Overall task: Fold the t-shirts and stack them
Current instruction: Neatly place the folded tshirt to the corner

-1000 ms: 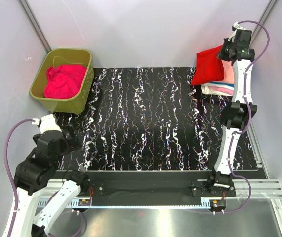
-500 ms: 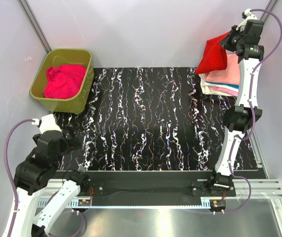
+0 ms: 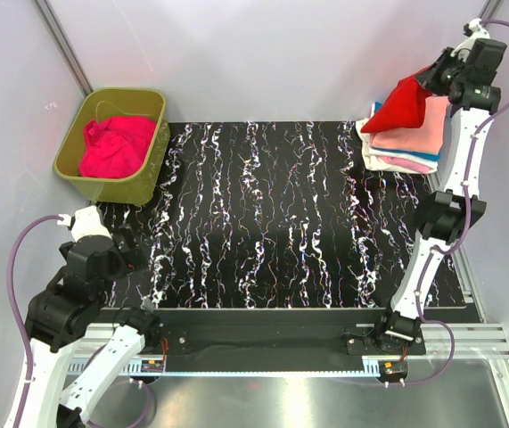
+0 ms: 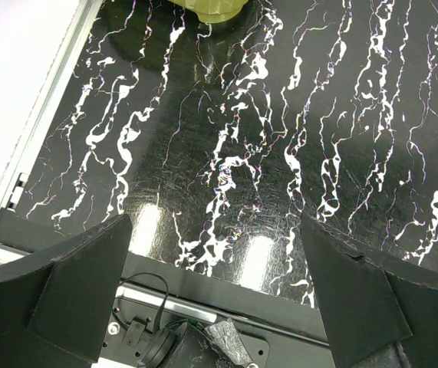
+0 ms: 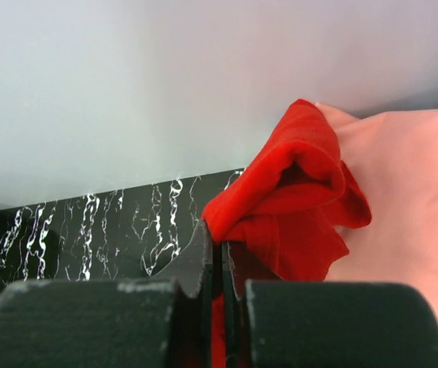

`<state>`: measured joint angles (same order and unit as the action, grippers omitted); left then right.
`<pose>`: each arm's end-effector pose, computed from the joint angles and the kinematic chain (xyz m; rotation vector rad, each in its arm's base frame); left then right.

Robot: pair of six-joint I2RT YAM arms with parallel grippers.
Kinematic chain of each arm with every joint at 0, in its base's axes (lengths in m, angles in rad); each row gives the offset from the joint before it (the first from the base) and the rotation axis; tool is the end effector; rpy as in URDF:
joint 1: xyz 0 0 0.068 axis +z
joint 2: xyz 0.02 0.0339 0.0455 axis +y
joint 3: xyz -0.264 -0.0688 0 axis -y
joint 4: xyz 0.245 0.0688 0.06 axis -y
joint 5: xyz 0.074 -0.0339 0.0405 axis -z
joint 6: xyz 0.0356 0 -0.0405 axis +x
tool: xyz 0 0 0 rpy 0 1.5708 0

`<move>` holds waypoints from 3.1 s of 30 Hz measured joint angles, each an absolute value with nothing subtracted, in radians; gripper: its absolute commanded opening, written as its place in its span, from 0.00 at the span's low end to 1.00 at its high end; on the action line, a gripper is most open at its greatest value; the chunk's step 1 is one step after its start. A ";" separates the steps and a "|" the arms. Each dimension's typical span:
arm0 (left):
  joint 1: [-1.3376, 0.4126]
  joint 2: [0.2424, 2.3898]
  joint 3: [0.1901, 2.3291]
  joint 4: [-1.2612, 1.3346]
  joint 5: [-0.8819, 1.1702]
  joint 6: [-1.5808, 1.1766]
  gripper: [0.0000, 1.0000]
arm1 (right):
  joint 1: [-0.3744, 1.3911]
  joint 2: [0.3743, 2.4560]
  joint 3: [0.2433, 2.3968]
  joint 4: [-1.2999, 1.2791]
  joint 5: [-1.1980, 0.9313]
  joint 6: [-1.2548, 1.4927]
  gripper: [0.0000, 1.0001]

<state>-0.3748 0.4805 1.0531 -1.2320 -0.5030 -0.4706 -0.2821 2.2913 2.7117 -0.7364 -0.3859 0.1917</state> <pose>0.0458 0.0004 0.3543 -0.3684 2.1062 0.0706 0.4792 -0.1249 0.4334 0.1799 1.8651 0.3013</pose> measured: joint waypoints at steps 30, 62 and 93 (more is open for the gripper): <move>-0.375 0.501 1.052 -1.231 -0.497 -0.468 0.99 | -0.516 2.544 2.641 -0.464 -0.797 0.325 0.00; -0.372 0.501 1.052 -1.231 -0.497 -0.468 0.99 | -0.460 2.654 2.647 -0.194 -0.231 0.138 0.69; -0.371 0.485 1.052 -1.231 -0.496 -0.468 0.99 | -0.495 2.359 2.505 -0.230 -0.497 0.533 0.33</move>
